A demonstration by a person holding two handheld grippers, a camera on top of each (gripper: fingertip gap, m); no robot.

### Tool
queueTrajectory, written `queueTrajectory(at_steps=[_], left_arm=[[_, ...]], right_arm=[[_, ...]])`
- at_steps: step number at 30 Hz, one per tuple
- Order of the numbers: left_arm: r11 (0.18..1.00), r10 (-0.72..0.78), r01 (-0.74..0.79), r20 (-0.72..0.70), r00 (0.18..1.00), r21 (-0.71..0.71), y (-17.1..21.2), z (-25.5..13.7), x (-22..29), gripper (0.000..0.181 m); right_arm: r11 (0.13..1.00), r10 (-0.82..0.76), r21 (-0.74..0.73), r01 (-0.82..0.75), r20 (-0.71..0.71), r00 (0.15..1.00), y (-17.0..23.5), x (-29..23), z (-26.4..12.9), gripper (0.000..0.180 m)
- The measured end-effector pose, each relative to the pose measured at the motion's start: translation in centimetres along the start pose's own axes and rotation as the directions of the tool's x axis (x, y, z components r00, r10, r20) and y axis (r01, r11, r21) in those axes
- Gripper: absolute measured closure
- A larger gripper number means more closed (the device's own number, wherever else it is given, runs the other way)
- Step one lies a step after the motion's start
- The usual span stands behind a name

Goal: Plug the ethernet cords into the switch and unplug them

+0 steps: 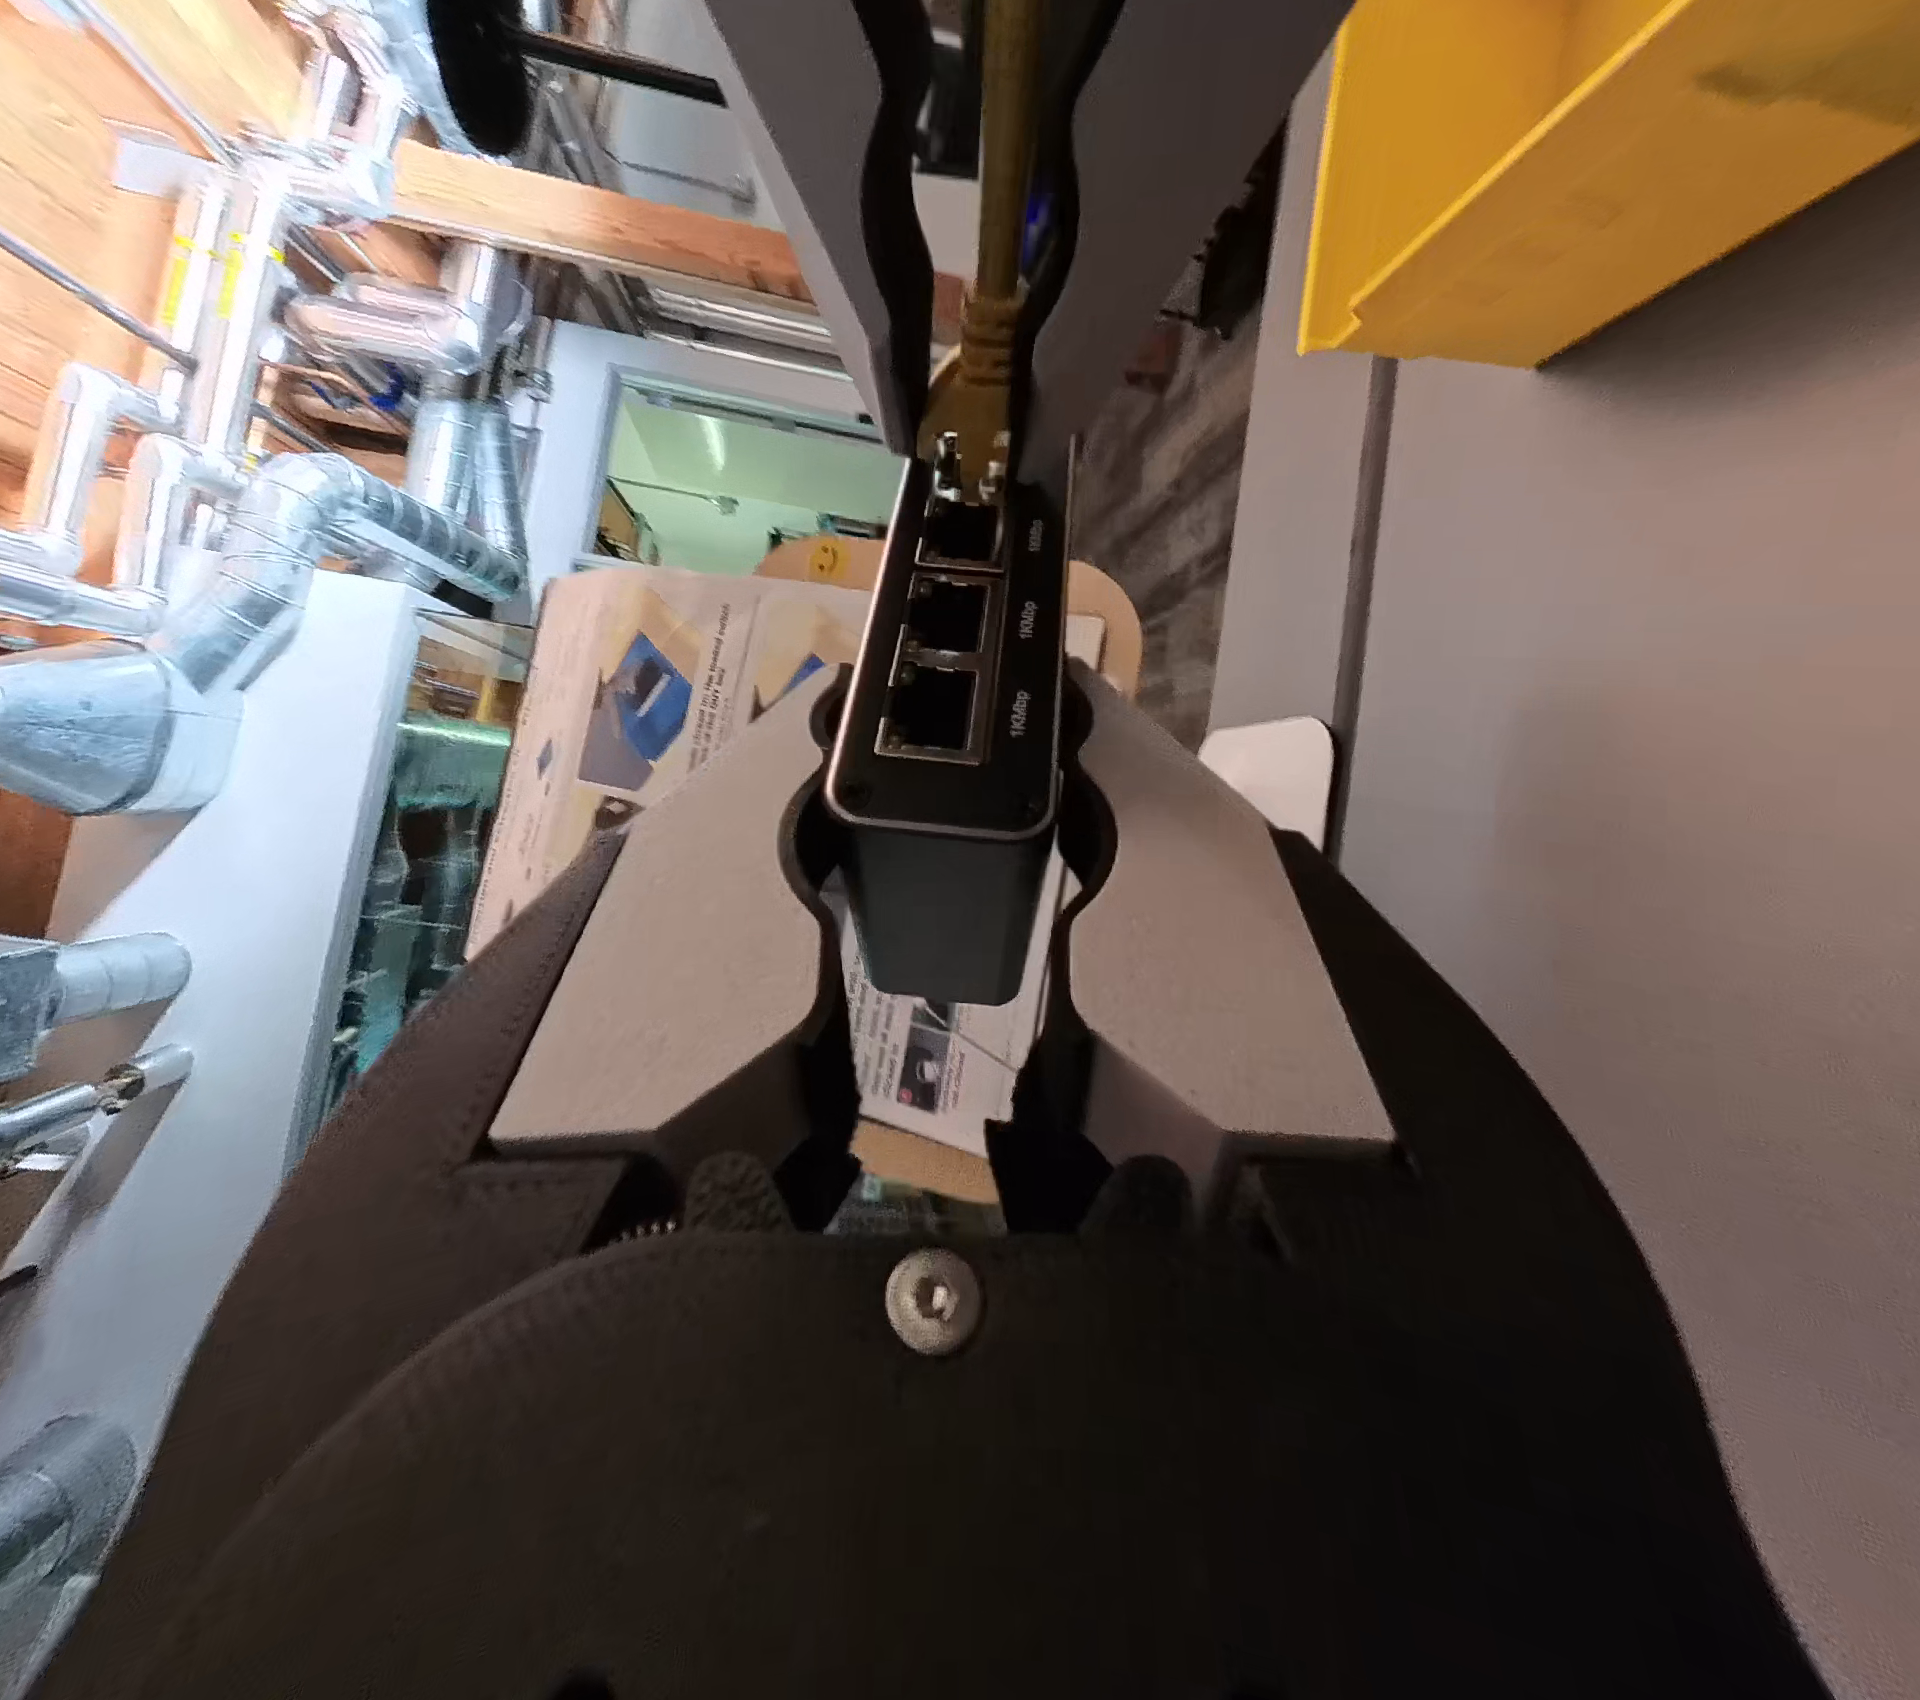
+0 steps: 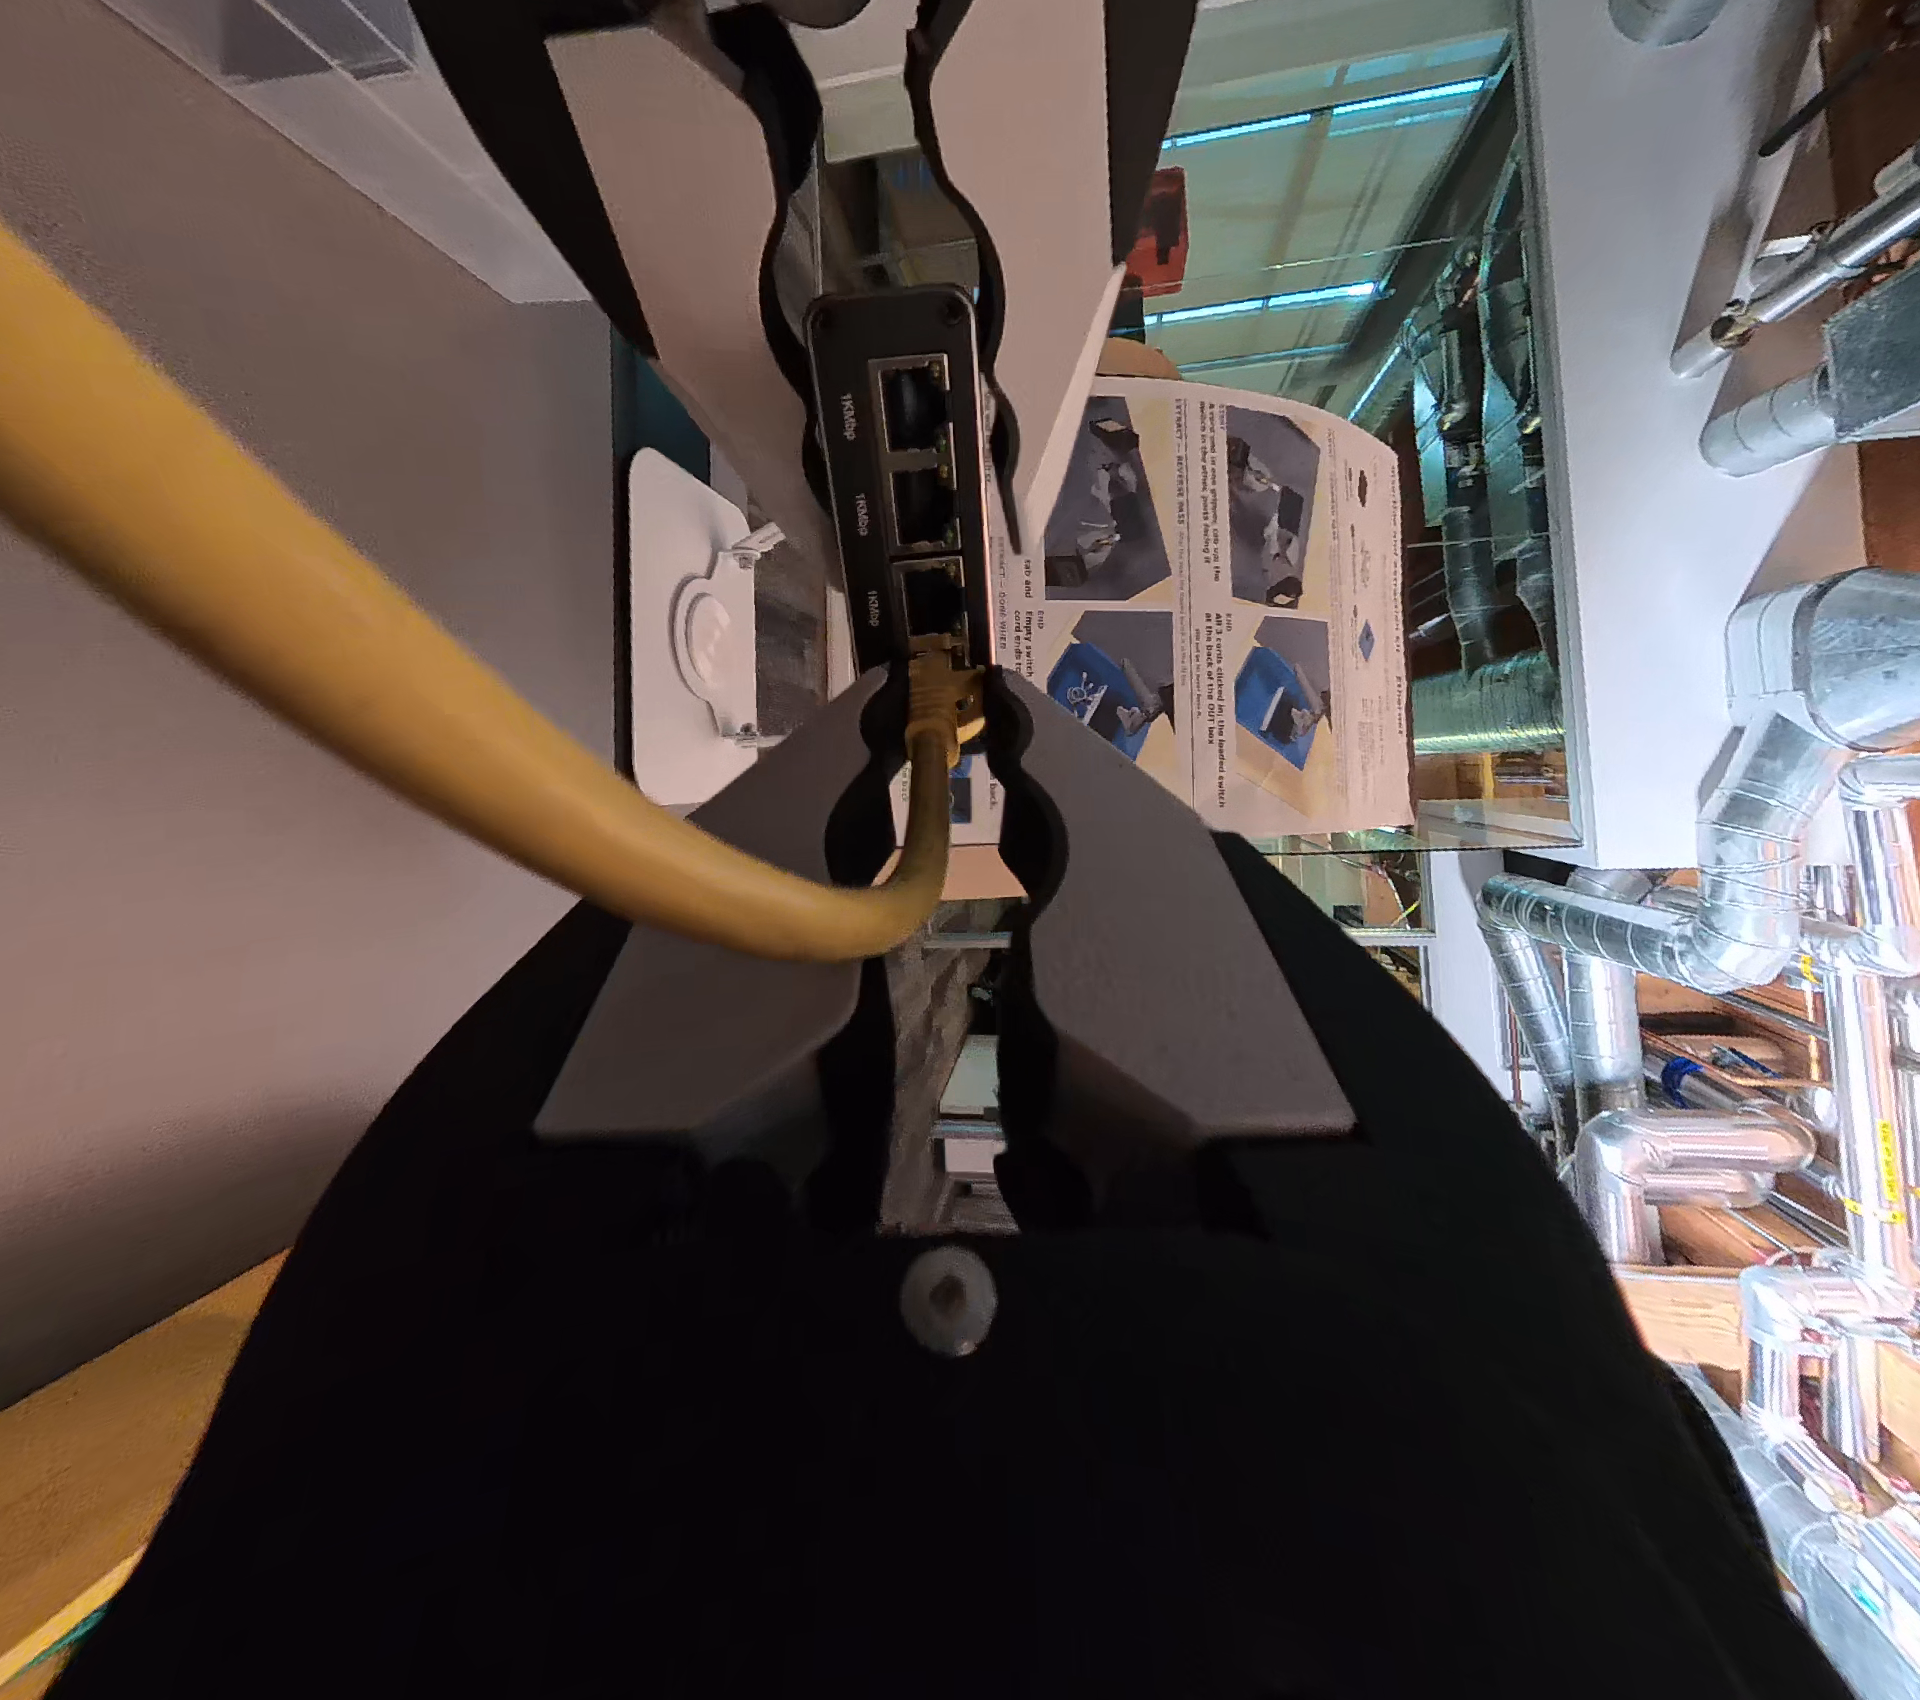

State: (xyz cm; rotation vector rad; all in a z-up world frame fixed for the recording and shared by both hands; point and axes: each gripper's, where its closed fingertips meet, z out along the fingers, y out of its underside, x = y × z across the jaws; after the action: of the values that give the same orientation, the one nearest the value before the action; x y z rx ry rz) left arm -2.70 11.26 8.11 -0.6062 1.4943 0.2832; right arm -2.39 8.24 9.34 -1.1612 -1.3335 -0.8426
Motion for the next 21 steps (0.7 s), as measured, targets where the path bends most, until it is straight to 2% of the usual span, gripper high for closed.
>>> queueTrajectory(at_steps=[2, 8, 21], left_arm=[[1.0, 0.009, -0.01, 0.033, 0.999, 0.026, -0.1, 0.3, 0.0, 0.146], [1.0, 0.006, -0.005, 0.048, 0.999, -0.018, 0.1, 1.1, 0.2, 0.146], [0.994, -0.08, 0.079, -0.006, 0.997, -0.076, 0.5, 2.7, 1.4, 0.14]], right_arm=[[1.0, -0.007, -0.01, 0.007, -0.004, 1.0, 0.1, 0.0, 0.0, 0.166], [0.999, 0.004, -0.045, -0.003, 0.018, 1.0, 1.0, -0.3, 0.1, 0.166], [0.969, 0.214, -0.165, -0.184, 0.185, 0.959, 2.8, -2.4, 0.0, 0.162]])
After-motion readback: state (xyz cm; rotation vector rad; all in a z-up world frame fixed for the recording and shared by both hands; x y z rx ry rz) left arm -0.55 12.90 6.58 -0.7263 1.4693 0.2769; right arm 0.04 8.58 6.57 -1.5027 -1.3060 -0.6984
